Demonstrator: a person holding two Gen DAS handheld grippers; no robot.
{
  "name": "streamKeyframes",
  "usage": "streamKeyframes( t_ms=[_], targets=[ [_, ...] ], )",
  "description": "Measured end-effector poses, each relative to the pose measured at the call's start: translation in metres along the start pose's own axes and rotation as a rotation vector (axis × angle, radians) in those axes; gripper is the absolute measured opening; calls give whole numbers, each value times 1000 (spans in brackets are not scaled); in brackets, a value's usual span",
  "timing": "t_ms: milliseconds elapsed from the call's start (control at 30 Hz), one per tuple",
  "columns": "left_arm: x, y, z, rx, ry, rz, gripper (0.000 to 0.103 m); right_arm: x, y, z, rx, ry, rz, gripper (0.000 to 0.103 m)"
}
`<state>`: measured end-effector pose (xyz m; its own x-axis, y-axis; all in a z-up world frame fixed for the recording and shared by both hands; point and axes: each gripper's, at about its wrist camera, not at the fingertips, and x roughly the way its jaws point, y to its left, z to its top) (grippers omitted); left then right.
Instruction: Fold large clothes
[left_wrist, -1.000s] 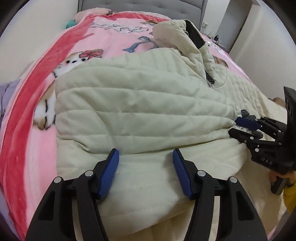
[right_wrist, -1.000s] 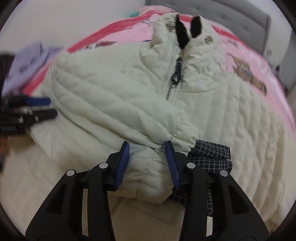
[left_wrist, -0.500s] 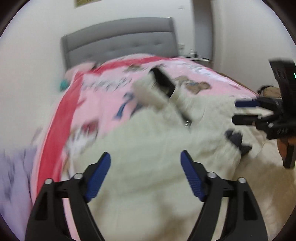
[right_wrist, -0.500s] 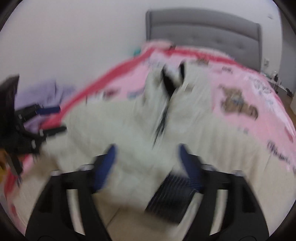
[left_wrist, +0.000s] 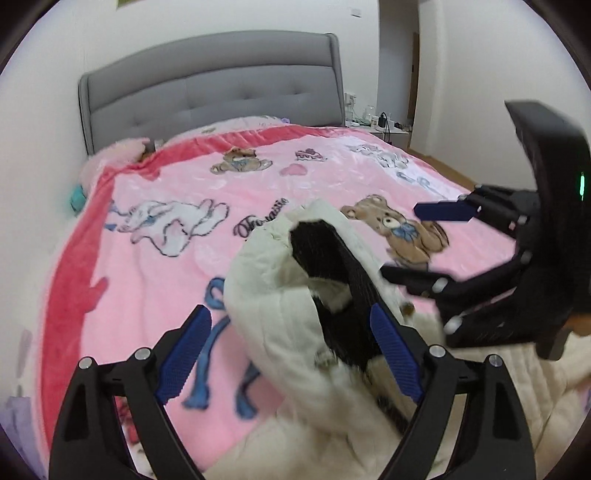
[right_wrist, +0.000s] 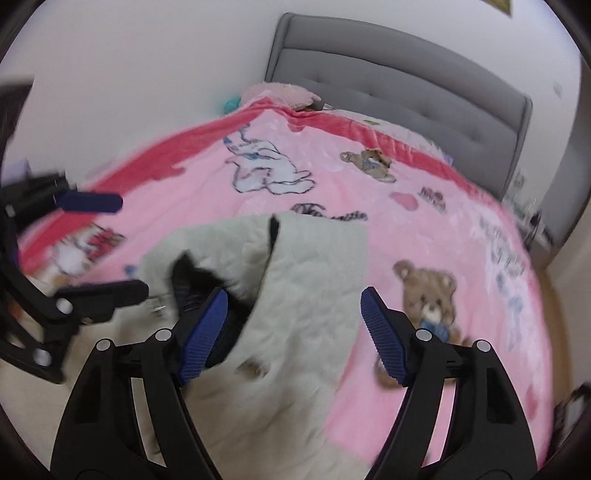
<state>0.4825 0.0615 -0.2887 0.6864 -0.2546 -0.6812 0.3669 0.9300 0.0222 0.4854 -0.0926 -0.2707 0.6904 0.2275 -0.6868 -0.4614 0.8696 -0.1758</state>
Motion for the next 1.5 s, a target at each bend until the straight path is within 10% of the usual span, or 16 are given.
streamKeyframes(
  t_ms=[300,500,633,800,1167,1500],
  targets=[
    [55,12,5,38,125,37,64,59,7,27,-33,99,26,62],
    [84,8,-9,186,254,165,22,79,-1,17,-114,198,7,12],
    [72,23,-23,138,220,212,21,69,-23,4,-120,189,-17,8],
    [26,16,-57,195,-10,343,17,20,-38,-34,-61,101,-91,8],
    [46,45,-67,-14,162,323,28,53,-84,-101,356,288,-47,19],
    [29,29,-28,203,68,226,50,17,-77,-52,99,122,-92,42]
  ],
)
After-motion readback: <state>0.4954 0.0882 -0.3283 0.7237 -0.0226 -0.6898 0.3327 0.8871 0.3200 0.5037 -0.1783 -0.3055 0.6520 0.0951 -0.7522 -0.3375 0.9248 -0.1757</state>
